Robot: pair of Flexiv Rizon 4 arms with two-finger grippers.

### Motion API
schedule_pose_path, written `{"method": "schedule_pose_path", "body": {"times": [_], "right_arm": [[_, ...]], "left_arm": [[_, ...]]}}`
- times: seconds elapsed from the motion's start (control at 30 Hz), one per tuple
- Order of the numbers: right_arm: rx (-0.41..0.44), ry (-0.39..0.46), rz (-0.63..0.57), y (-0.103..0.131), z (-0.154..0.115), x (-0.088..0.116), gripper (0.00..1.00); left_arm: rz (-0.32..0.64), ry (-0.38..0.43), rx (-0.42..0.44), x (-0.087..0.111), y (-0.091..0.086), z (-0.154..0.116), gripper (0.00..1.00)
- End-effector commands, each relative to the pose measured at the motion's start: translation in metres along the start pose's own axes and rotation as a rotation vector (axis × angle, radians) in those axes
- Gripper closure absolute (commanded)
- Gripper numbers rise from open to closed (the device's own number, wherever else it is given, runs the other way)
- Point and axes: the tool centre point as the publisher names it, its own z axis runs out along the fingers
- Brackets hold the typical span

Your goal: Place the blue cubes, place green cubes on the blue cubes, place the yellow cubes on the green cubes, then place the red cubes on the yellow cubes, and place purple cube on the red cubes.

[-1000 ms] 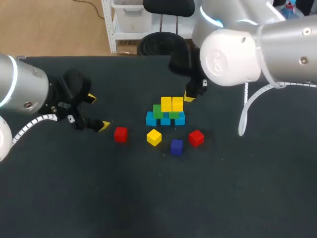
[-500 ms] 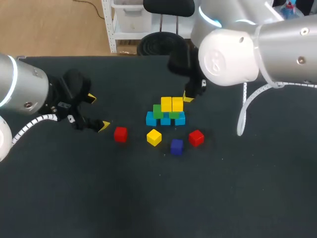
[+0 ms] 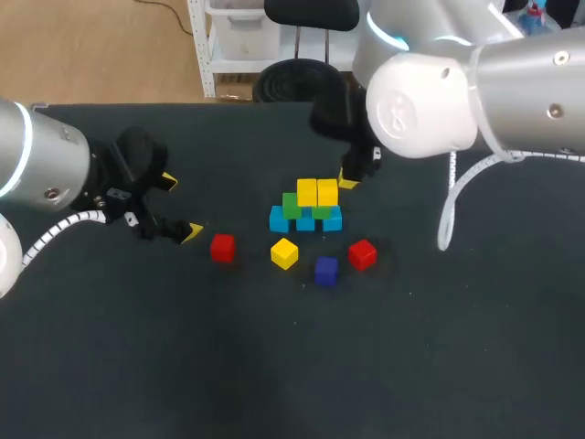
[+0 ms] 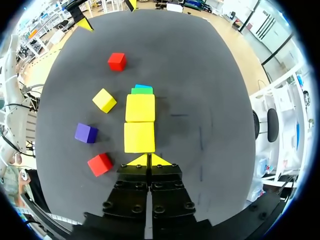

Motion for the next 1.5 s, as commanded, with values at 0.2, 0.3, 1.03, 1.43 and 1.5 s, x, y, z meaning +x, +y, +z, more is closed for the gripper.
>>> {"method": "schedule_pose_path", "body": {"times": [0.2,0.3,1.03,1.43,1.5], "right_arm": [[0.034,-0.004,-0.016,0.009,-0.013,0.014,1.0],[0.057,-0.021,-0.035,0.015,-0.02,0.023,1.0],[0.148,-0.261,0.004,0.029,-0.061,0.086,0.0],[0.191,-0.459,0.04,0.044,-0.081,0.113,0.0],[0.182,-0.473,0.039,0.048,-0.083,0.116,0.0]], "left_arm": [[0.001,-0.004,0.001,0.001,0.0,0.0,0.0],[0.001,-0.004,0.001,0.001,0.0,0.0,0.0],[0.001,-0.004,0.001,0.001,0.0,0.0,0.0],[0.001,-0.004,0.001,0.001,0.0,0.0,0.0],[0.001,-0.004,0.001,0.001,0.0,0.0,0.0]]}}
